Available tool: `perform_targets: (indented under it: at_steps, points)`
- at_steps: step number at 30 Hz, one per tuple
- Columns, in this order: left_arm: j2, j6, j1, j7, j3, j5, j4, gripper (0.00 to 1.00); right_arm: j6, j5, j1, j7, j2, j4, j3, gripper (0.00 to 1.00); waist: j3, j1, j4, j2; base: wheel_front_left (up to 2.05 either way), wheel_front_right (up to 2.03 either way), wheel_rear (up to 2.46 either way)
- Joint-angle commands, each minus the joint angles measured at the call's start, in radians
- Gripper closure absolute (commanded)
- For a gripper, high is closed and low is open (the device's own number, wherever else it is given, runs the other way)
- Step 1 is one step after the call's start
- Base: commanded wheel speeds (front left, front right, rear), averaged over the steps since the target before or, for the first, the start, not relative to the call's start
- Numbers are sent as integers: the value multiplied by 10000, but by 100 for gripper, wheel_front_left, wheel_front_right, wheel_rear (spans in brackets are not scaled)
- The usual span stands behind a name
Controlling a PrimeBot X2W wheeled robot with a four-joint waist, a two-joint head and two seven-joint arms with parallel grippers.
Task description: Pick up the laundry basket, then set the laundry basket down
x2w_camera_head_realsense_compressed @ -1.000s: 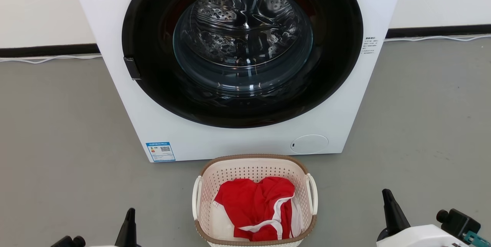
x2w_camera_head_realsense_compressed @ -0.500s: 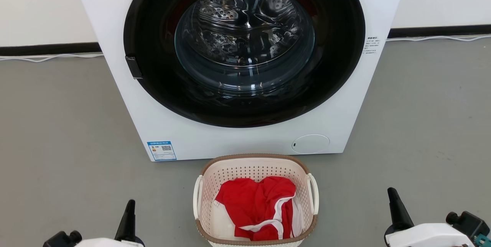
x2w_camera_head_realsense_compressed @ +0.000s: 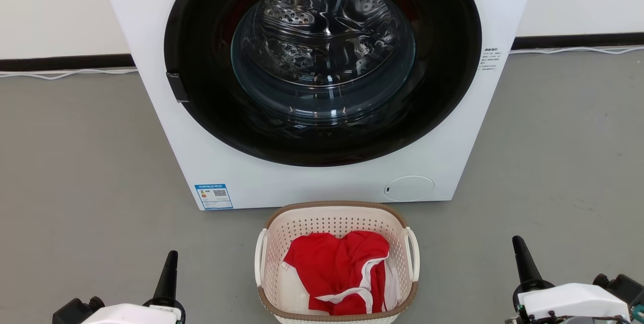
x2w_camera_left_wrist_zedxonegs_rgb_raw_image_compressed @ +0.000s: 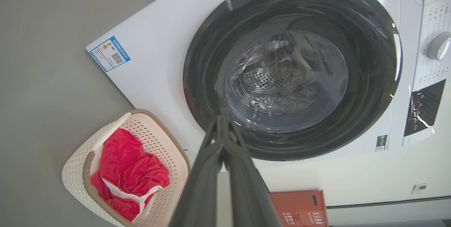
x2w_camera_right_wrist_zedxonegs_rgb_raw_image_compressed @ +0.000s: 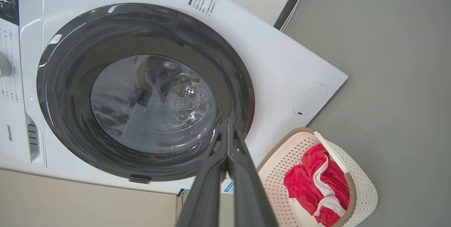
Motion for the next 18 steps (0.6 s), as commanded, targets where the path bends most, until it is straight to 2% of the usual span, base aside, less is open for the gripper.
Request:
perform_targets:
  at_steps: [1, 18]
  points:
    - [101, -101, -523, 94, 230, -267, -313, 100, 49, 360, -485, 96, -42, -323, 78, 100, 2, 0, 5, -1, 0, 0, 0]
    - [134, -166, -806, 595, 303, -2054, -457, 100, 59, 2561, -632, 596, -44, -588, -123, 100, 26, 0, 72, -1, 0, 0, 0]
